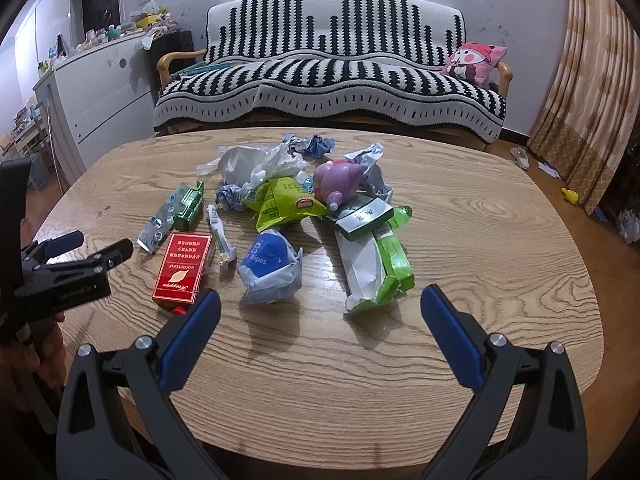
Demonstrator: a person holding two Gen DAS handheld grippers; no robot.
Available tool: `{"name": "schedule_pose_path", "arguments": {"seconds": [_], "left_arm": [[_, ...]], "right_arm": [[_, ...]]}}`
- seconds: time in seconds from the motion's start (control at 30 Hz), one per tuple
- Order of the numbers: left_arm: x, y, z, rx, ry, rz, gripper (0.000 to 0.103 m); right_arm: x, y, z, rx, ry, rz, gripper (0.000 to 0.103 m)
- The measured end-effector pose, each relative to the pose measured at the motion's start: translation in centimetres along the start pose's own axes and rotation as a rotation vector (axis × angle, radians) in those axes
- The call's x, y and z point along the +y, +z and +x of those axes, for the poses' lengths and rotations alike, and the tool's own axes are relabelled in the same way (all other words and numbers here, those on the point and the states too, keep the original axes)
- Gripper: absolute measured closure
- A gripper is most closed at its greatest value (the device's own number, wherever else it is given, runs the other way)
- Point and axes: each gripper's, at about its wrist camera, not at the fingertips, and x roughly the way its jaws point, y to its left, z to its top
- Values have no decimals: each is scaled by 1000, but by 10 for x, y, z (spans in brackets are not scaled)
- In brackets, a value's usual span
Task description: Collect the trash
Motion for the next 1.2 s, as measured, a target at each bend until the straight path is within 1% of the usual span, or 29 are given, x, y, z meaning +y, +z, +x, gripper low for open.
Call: {"name": "schedule_pose_path", "arguments": {"seconds": [0.07, 0.1, 0.13, 0.2, 0.33, 0.43, 0.5, 0.57, 0.63, 0.7, 0.77, 0.87, 0.9, 0.93, 0.97, 1.0, 1.03, 1.07, 1.1, 1.13, 1.2], "left_arm": [[13, -1, 7, 17, 48, -14, 6], [18, -1, 12, 34, 52, -19, 6], [25, -1, 19, 63, 42, -34, 6], [32, 1, 29, 92, 16, -63, 6], [24, 17, 54, 110, -7, -7, 6], [19, 26, 81, 132, 12, 12, 6], [19, 29, 96, 157, 20, 18, 12], [19, 29, 104, 161, 35, 28, 26], [23, 30, 110, 162, 51, 29, 28], [26, 30, 110, 148, 28, 16, 37], [25, 32, 109, 143, 24, 29, 55], [26, 32, 106, 142, 12, 39, 65], [28, 32, 105, 144, 5, 31, 66], [30, 32, 104, 146, 2, 21, 69], [34, 33, 102, 144, -2, 3, 69], [38, 34, 99, 140, -8, -12, 69], [43, 35, 95, 134, -13, -27, 69], [45, 35, 92, 128, -14, -33, 69], [47, 34, 87, 120, -14, -37, 69], [49, 34, 82, 114, -14, -41, 69], [51, 32, 71, 99, -13, -45, 69]], "right_arm": [[2, -1, 2, 5, 2, -7, 6], [4, -1, 4, 11, 7, -13, 6], [5, -1, 6, 15, 13, -19, 6], [10, -1, 11, 29, 26, -35, 6], [15, 0, 26, 61, 51, -48, 6], [19, 3, 42, 86, 58, -57, 6], [22, 4, 55, 104, 59, -63, 6], [22, 7, 67, 117, 55, -63, 6], [21, 10, 77, 121, 55, -57, 6], [18, 13, 85, 125, 56, -48, 6], [17, 16, 94, 136, 65, -38, 6], [19, 20, 106, 152, 84, -23, 6], [20, 22, 113, 162, 84, -18, 6], [20, 22, 117, 167, 81, -16, 9], [21, 23, 122, 173, 77, -17, 14], [22, 23, 128, 185, 80, -13, 16], [22, 24, 132, 193, 87, -8, 22], [23, 24, 135, 200, 95, -3, 35], [24, 23, 139, 215, 105, 2, 45], [25, 23, 140, 222, 113, 6, 51], [24, 23, 135, 215, 134, 16, 52]]}}
